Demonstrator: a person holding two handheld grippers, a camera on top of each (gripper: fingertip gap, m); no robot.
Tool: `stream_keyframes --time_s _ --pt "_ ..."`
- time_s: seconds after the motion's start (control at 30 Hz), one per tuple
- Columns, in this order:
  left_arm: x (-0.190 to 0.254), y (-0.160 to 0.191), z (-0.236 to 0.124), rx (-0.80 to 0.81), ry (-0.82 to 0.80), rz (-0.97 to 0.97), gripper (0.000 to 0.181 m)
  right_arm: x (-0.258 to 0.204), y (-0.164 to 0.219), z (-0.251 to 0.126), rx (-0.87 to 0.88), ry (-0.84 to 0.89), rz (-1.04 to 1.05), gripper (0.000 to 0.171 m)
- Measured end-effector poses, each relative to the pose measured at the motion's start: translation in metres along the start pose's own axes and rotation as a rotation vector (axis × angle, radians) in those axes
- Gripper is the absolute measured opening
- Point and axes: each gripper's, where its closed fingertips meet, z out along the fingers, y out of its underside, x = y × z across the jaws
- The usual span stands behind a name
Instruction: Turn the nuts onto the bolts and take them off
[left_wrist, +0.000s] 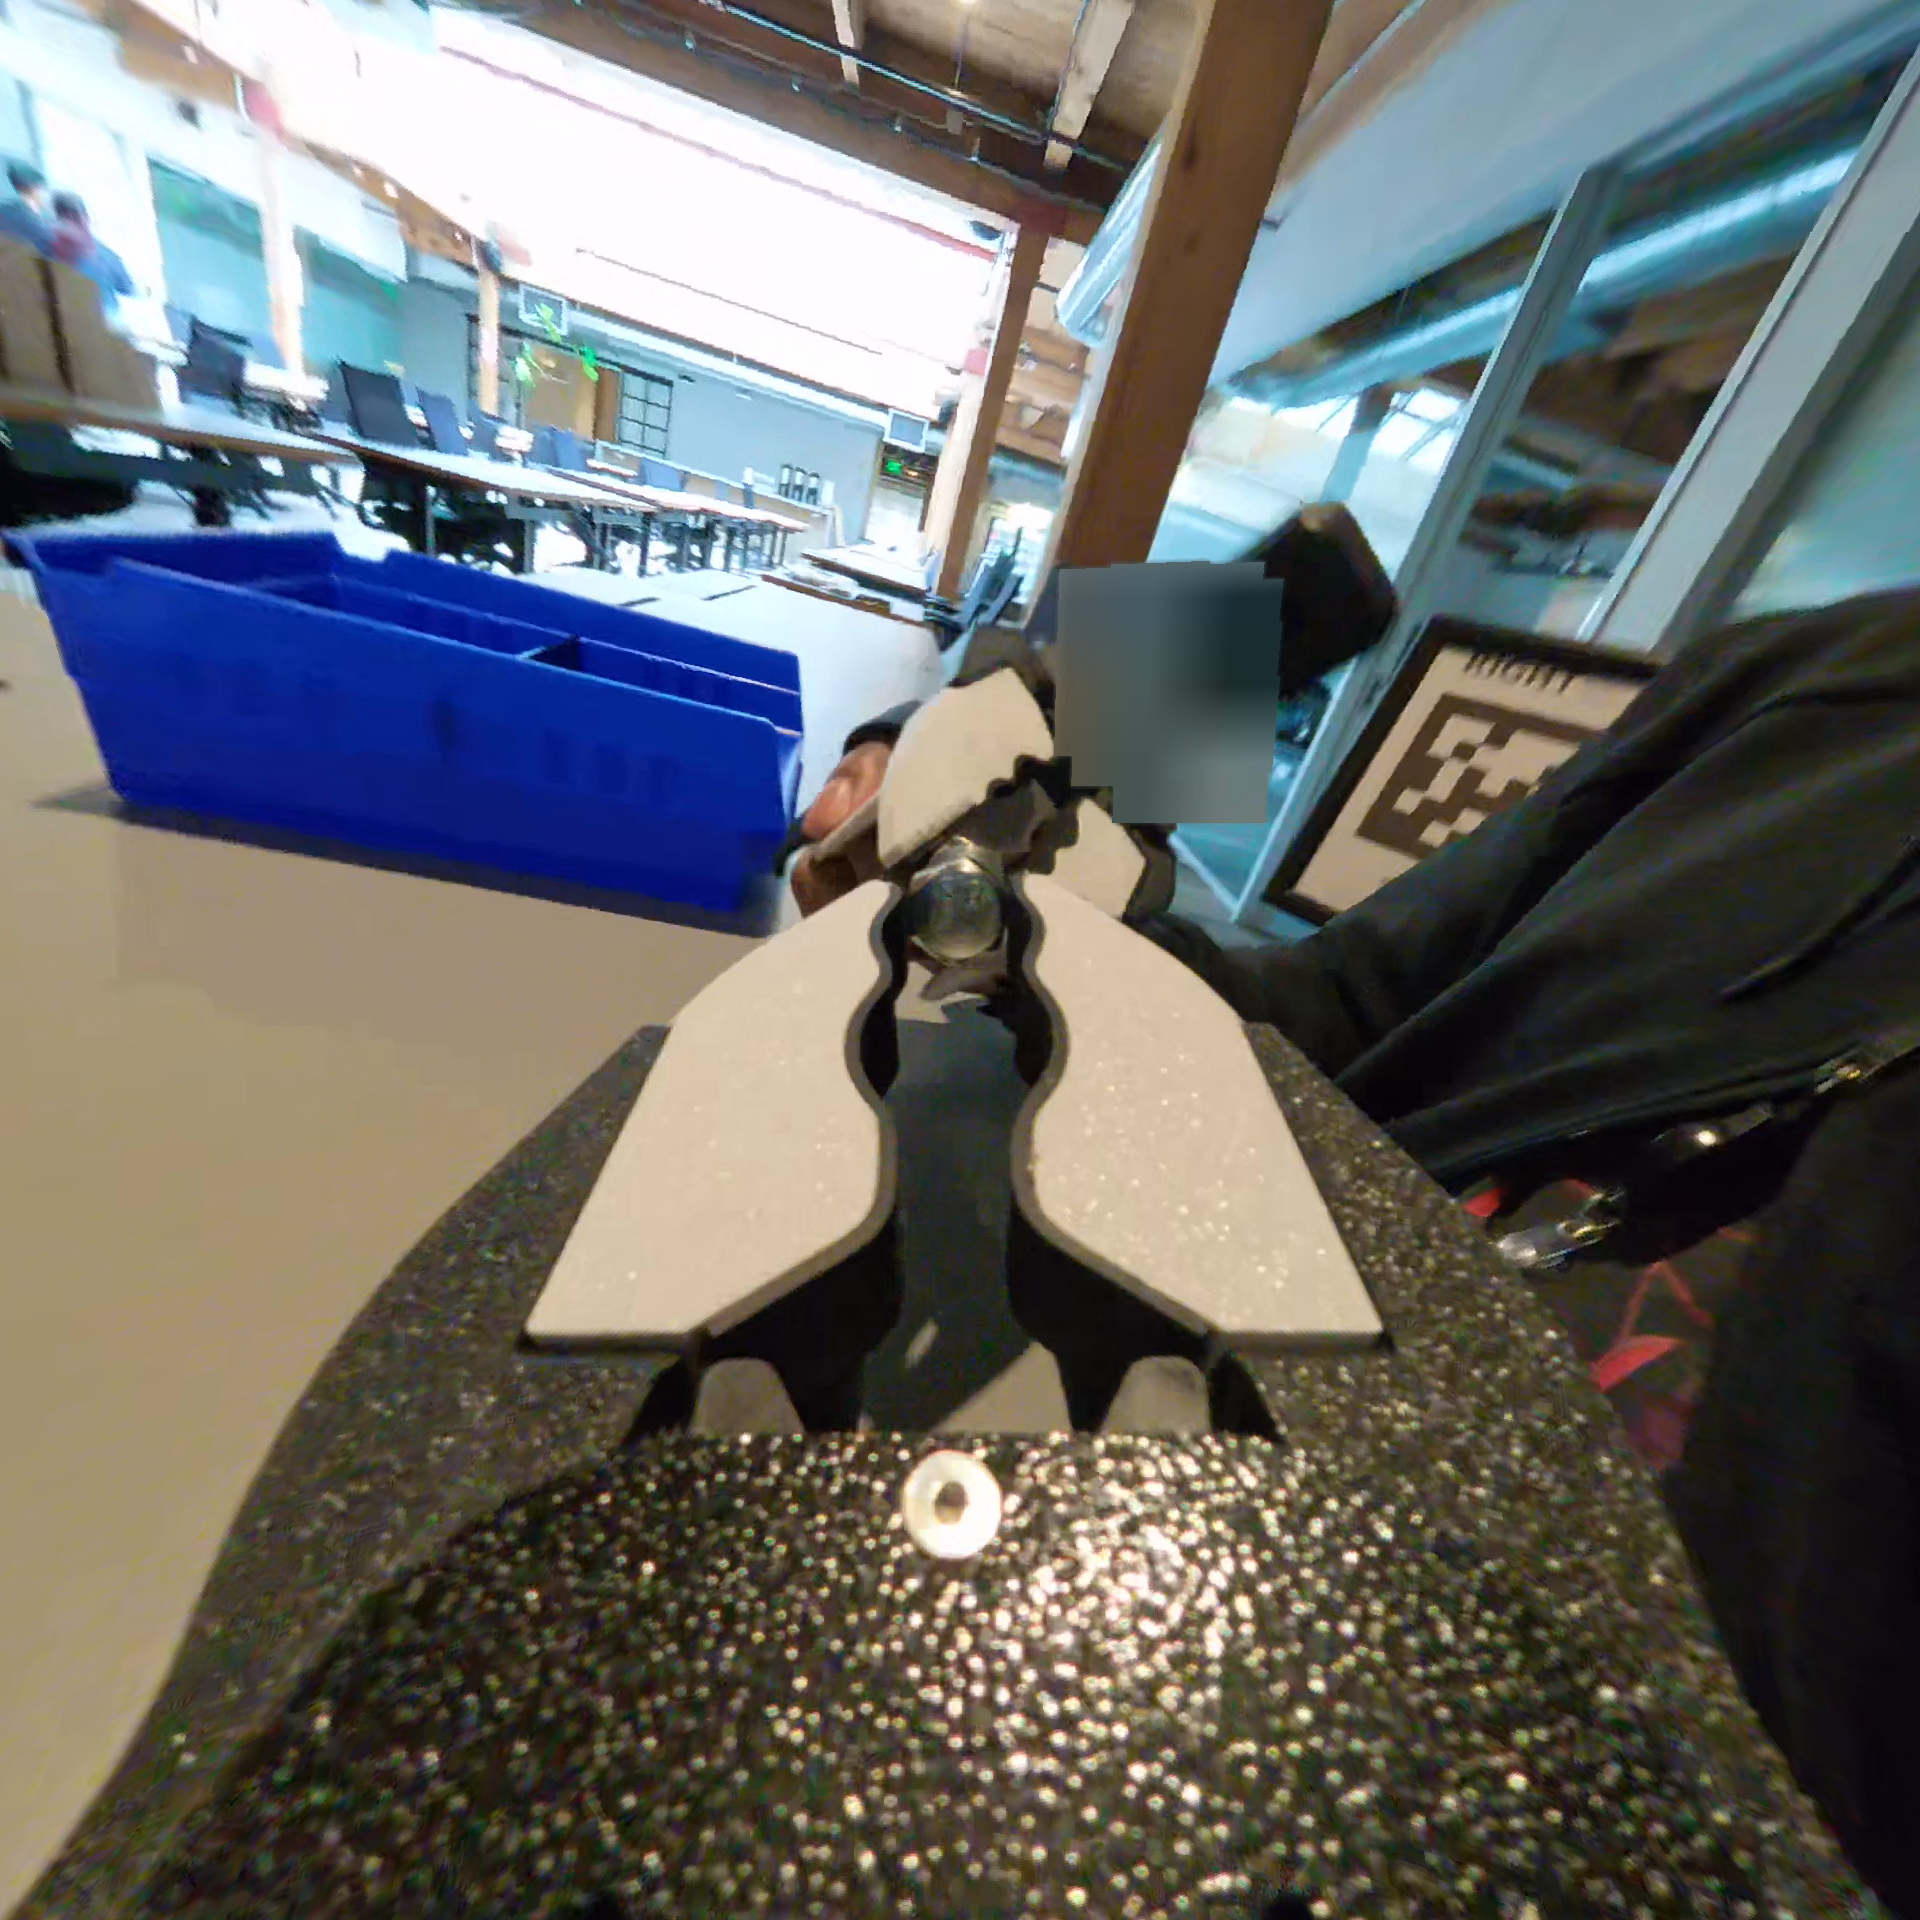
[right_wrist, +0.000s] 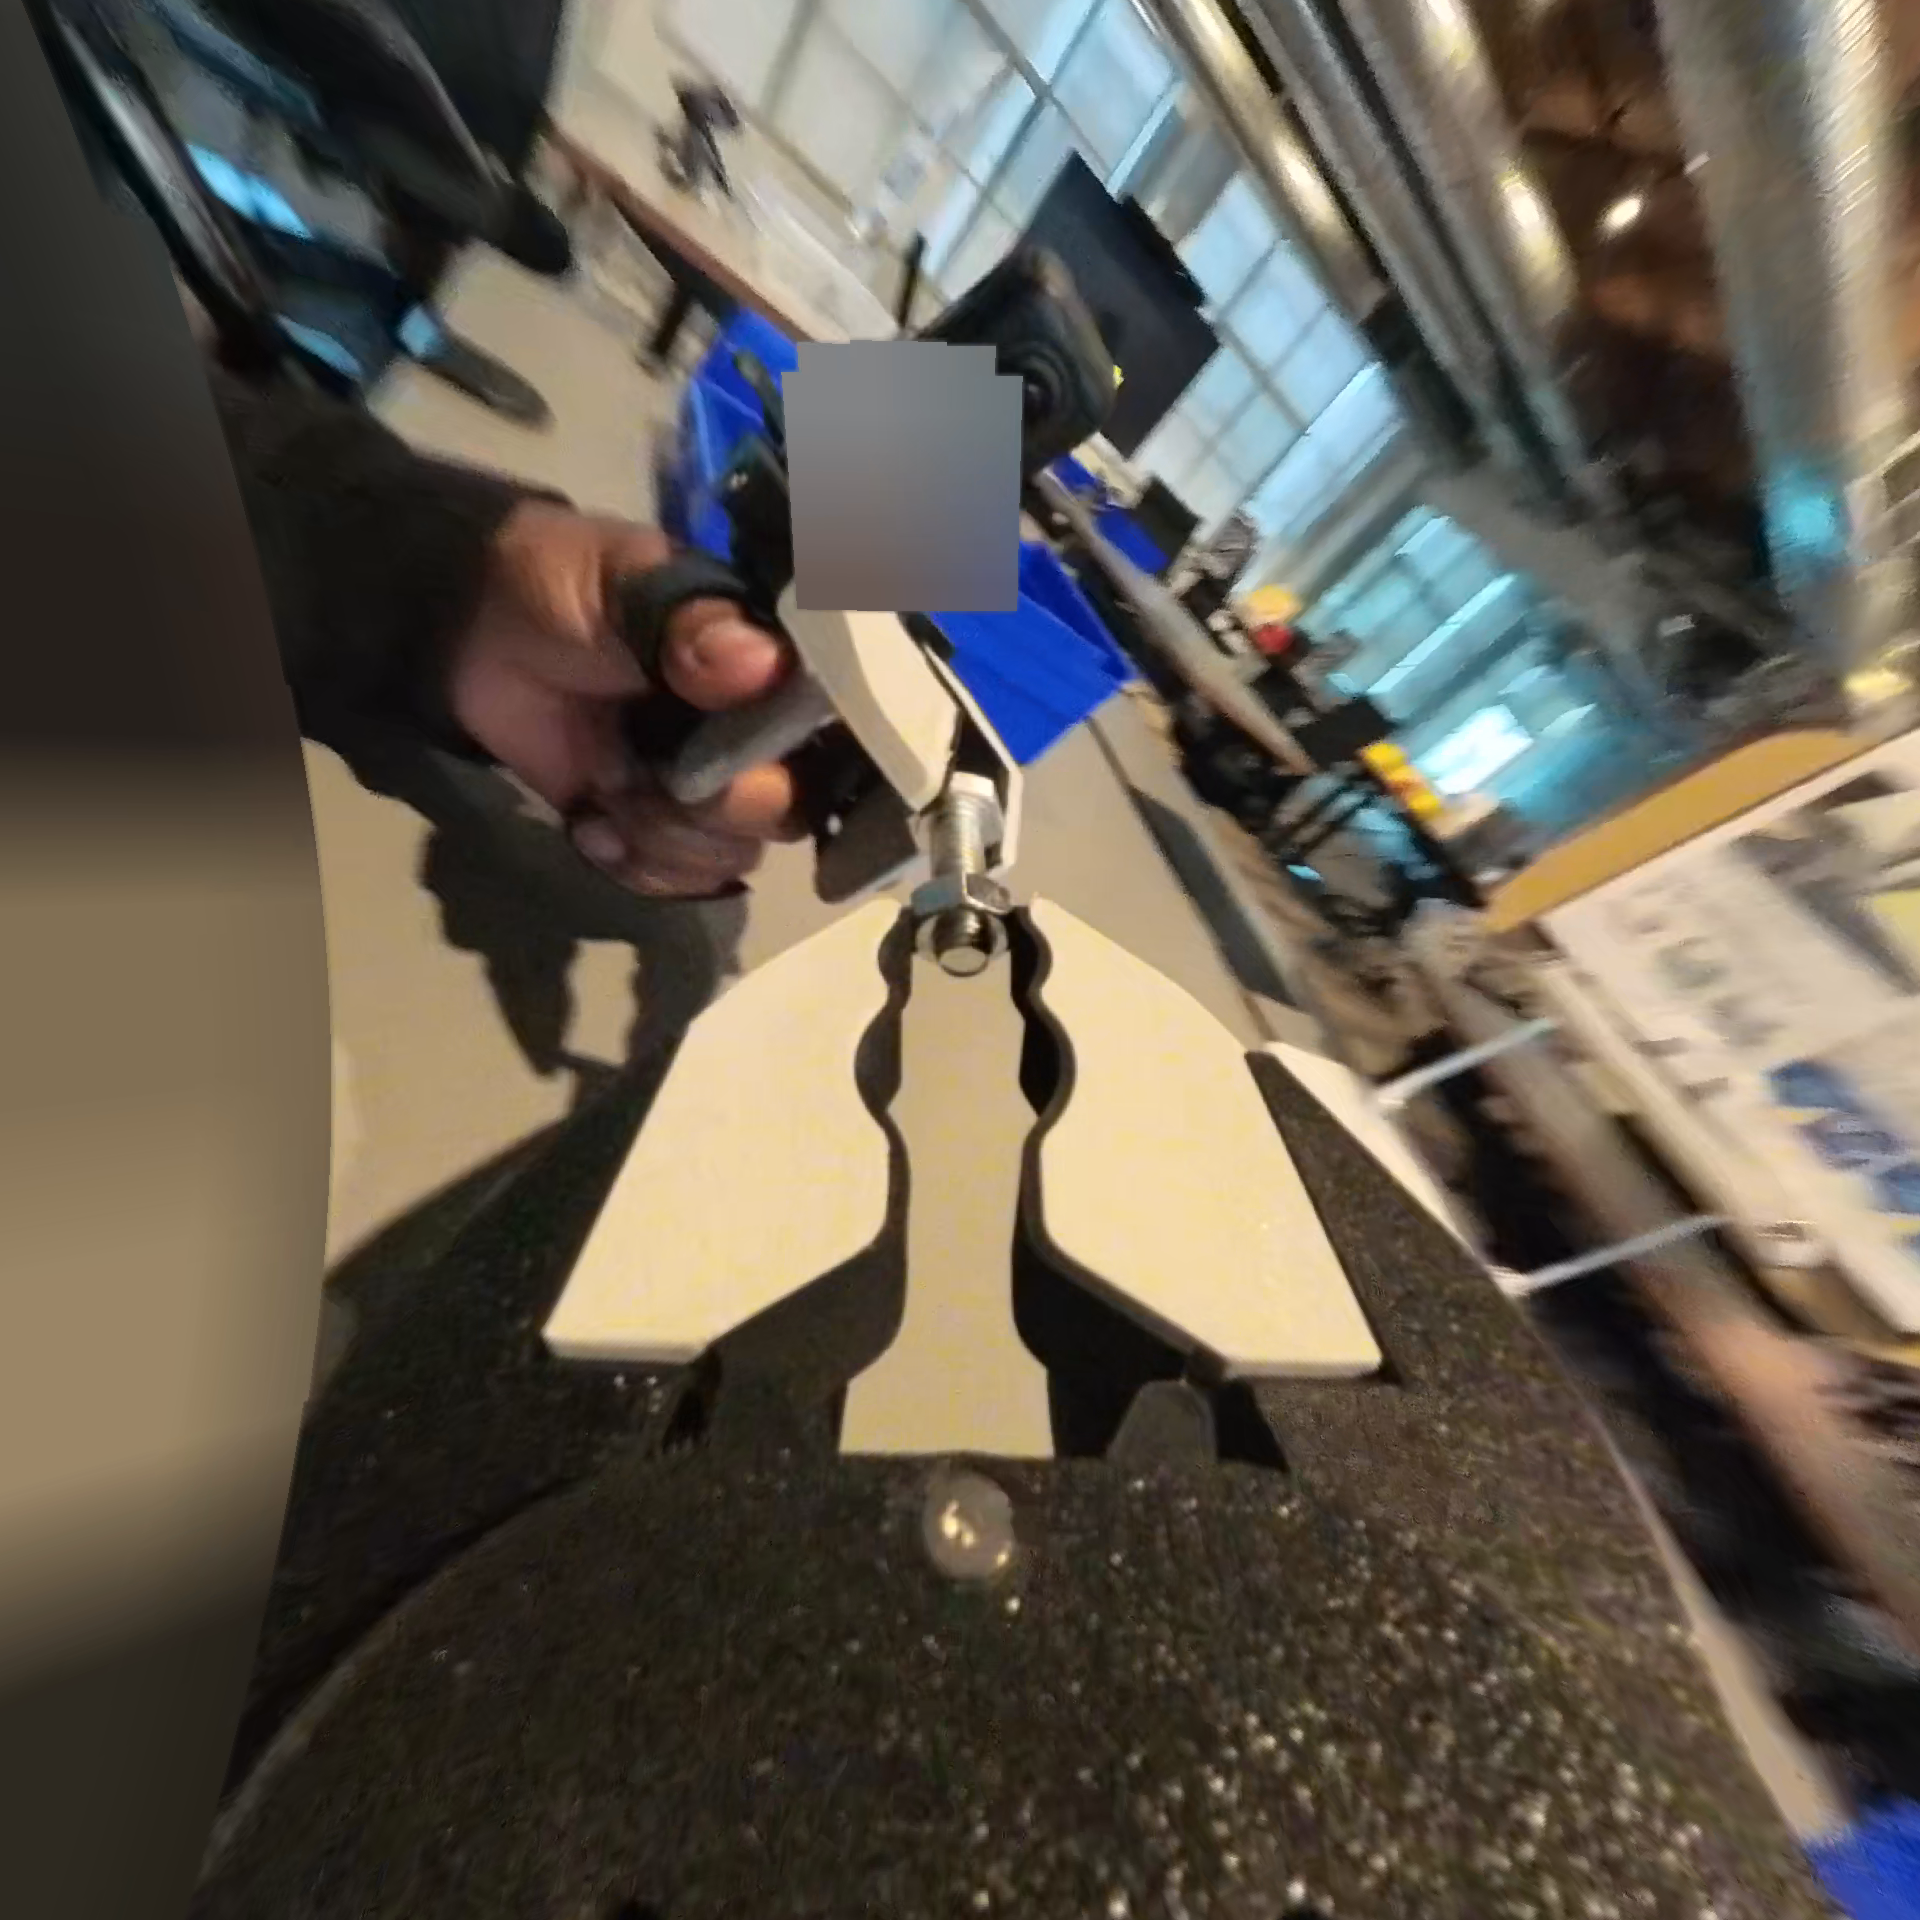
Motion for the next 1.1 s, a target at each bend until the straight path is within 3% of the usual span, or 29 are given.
stream_keyframes --time_s 0.1,0.23,0.47,0.6,0.8,1.03,1.1 --pt "-0.001 -0.004 -0.003 0.029 0.003 -0.013 0.017 0.000 0.000 0.003 -0.025 0.070 -0.100 0.019" --pt "0.004 -0.018 -0.009 0.102 -0.005 0.057 0.017 0.001 -0.002 0.005 0.033 -0.018 0.151 0.049" --pt "0.008 -0.022 -0.007 0.080 -0.082 0.238 0.017 0.005 -0.019 -0.004 0.255 -0.308 0.727 0.038" --pt "0.010 -0.019 -0.004 0.053 -0.105 0.302 0.017 0.001 -0.021 -0.005 0.280 -0.402 0.843 0.033" --pt "0.008 -0.015 -0.002 0.037 -0.092 0.261 0.017 -0.001 -0.017 -0.002 0.226 -0.324 0.703 0.017" --pt "0.000 -0.005 -0.004 0.061 0.045 -0.082 0.017 0.001 -0.002 0.001 0.034 -0.013 0.073 0.017" --pt "0.000 -0.007 -0.004 0.067 0.040 -0.069 0.017 0.001 -0.002 0.002 0.028 0.020 0.028 0.018"
